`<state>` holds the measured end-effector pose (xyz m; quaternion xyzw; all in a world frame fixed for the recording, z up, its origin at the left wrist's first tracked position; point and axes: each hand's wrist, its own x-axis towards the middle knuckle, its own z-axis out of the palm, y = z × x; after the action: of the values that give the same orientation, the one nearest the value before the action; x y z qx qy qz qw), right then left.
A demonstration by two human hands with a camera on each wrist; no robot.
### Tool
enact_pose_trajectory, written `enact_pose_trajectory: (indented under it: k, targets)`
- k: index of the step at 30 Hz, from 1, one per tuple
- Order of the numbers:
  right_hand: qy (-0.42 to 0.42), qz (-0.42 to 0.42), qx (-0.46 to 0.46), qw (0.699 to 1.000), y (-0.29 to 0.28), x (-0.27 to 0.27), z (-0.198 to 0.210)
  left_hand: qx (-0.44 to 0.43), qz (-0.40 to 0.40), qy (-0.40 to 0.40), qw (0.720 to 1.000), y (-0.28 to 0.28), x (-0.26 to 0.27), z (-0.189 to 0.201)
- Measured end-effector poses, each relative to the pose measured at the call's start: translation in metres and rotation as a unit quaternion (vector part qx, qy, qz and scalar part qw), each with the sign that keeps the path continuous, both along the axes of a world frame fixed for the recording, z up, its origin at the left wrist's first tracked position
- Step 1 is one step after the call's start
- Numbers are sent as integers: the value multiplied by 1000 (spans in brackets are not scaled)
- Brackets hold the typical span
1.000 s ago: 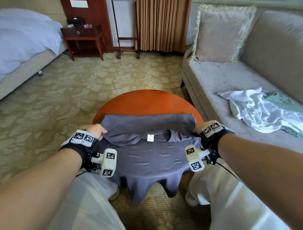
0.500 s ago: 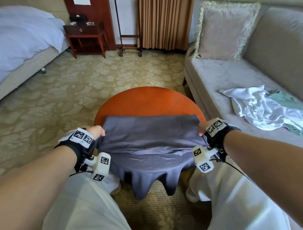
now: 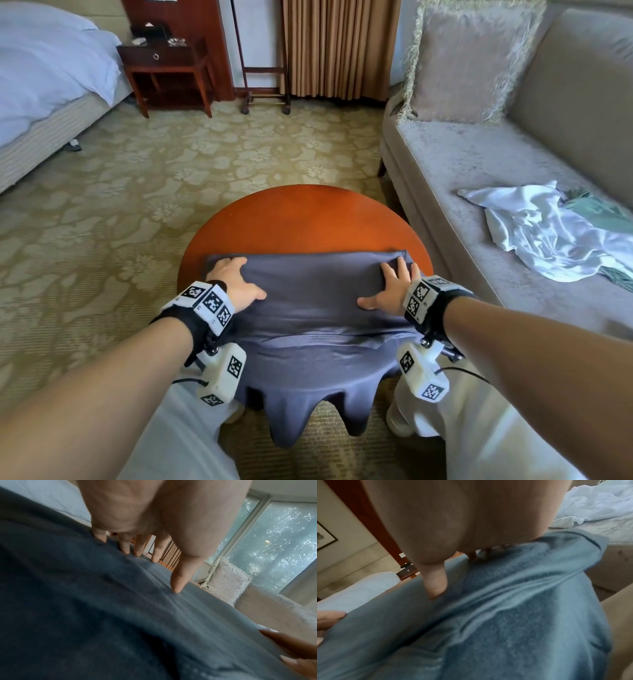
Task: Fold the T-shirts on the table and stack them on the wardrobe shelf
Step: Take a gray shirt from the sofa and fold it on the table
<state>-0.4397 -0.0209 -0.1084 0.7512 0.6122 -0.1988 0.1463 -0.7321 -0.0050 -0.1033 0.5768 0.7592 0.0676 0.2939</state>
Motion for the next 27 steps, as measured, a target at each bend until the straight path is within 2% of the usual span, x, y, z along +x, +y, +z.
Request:
enact_pose_trajectory:
  k: [3,11,15,18,22,25,27]
  targets:
    - [-4,-5,-18,1000,13,-1,-1,-29,-16,22,999,15,1,-10]
    - [-6,-1,-26,1000,82,-11,-3,-26,3,26,999,79,-9,-15]
    - [-4,4,-23,1000,118,-16,-1,-17,23,-16,999,111,-14,-14]
    - [-2,4,-10,1000,138,-17,-2,5,56,-92,994,127,-14,-10]
    - [0,-1,0,1000,145,-17,3,74,117,-191,972,130,-19,0]
    - [31,-54,43,997,137,-14,9,154,189,-267,932,118,-28,5]
    - [54,-100,75,991,126,-7,15,203,224,-288,909,106,-35,11]
